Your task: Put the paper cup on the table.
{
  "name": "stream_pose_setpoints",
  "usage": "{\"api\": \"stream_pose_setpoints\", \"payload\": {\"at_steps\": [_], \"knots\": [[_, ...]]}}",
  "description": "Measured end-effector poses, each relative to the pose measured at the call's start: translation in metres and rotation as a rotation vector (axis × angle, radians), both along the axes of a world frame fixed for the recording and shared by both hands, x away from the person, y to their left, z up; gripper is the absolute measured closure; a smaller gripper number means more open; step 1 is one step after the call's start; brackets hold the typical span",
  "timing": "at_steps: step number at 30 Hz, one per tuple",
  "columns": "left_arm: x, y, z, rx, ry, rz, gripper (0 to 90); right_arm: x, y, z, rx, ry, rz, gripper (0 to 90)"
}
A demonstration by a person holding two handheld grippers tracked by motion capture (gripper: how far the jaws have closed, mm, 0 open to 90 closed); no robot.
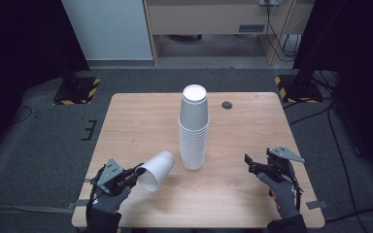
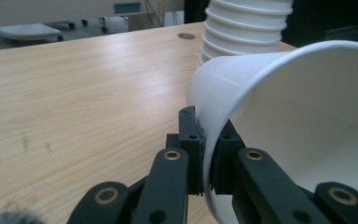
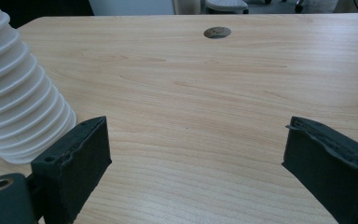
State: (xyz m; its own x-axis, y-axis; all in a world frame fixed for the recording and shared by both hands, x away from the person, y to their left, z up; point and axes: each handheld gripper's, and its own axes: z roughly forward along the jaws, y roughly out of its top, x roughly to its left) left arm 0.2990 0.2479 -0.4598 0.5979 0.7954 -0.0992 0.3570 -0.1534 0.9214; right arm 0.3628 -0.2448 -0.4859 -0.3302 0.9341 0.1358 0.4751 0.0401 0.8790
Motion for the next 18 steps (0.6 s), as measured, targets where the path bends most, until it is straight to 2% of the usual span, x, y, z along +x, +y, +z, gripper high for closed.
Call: {"api": "stream_pose_setpoints", "payload": {"at_steps": [5, 7, 12, 18], "knots": [[0.001, 0.007, 0.002, -0.004, 0.001, 0.042, 85.1, 0.0, -0.001, -0.001, -0.017, 0.002, -0.003, 7.4], [0.002, 0.01, 0.003, 0.007, 0.003, 0.065, 85.1, 0.0, -0.001, -0.002, -0.034, 0.004, -0.01, 7.3], [0.008, 0.018, 0.005, 0.013, 0.017, 0.114, 85.0, 0.002, -0.004, -0.005, -0.076, 0.02, -0.018, 7.2], [0.014, 0.028, 0.006, 0.02, 0.04, 0.161, 85.1, 0.001, -0.007, -0.007, -0.102, 0.027, -0.026, 7.2]]}}
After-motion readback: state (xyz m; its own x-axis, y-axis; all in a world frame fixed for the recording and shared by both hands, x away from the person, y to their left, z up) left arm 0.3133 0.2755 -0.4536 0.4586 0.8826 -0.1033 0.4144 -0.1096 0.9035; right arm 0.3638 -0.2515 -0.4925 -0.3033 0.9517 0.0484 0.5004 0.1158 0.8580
